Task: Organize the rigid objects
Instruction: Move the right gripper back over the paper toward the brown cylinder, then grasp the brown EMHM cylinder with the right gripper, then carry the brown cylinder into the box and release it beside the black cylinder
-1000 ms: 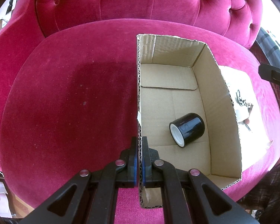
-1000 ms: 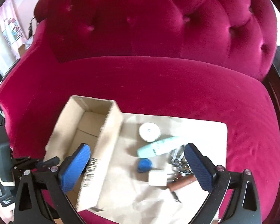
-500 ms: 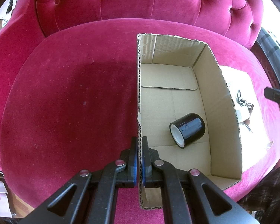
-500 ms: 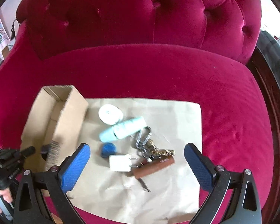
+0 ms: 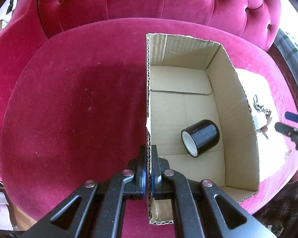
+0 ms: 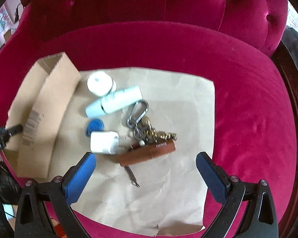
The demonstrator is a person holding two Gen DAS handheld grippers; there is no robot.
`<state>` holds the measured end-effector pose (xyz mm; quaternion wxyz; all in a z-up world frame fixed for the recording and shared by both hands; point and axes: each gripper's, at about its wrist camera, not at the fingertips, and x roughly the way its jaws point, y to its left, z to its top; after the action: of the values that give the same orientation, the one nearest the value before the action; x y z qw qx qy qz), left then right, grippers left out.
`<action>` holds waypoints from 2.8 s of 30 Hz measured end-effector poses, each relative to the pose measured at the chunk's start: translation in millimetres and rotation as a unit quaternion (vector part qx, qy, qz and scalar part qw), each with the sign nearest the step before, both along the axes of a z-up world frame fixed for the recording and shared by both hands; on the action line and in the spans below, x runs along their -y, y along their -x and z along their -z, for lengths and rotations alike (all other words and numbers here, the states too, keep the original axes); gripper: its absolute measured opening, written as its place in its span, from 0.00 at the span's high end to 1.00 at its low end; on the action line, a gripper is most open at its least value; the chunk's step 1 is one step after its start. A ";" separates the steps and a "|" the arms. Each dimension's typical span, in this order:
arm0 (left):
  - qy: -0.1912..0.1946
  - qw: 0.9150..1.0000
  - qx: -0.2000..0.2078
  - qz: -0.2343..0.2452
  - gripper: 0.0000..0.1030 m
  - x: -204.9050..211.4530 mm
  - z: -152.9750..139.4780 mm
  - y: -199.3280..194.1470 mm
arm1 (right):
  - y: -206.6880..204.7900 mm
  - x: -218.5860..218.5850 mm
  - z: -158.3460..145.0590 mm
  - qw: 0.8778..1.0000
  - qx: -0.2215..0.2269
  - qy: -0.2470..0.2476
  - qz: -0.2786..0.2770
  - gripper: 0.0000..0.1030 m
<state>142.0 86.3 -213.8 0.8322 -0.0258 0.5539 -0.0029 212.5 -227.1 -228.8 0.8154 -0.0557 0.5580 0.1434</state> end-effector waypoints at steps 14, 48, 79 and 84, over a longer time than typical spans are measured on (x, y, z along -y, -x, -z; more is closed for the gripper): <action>0.000 1.000 -0.005 0.000 0.97 -1.4 7.8 -2.8 | 1.3 -0.2 21.6 0.999 -0.009 0.019 -0.031 0.00; 0.000 1.000 -0.008 0.000 0.97 -0.6 10.0 -4.0 | 4.3 1.1 8.1 1.000 -0.008 0.013 -0.020 0.26; -0.002 1.000 -0.007 -0.001 0.97 0.3 7.3 -3.3 | 21.0 -25.9 -69.6 0.995 0.081 -0.029 -0.042 0.26; -0.002 1.000 -0.008 -0.001 0.97 0.1 7.0 -3.7 | 22.6 -45.9 -82.1 0.993 0.092 -0.047 -0.060 0.26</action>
<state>145.7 86.2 -220.9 0.8280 -0.0251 0.5602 -0.0008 189.8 -181.2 -146.6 0.8550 -0.0633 0.4689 0.2126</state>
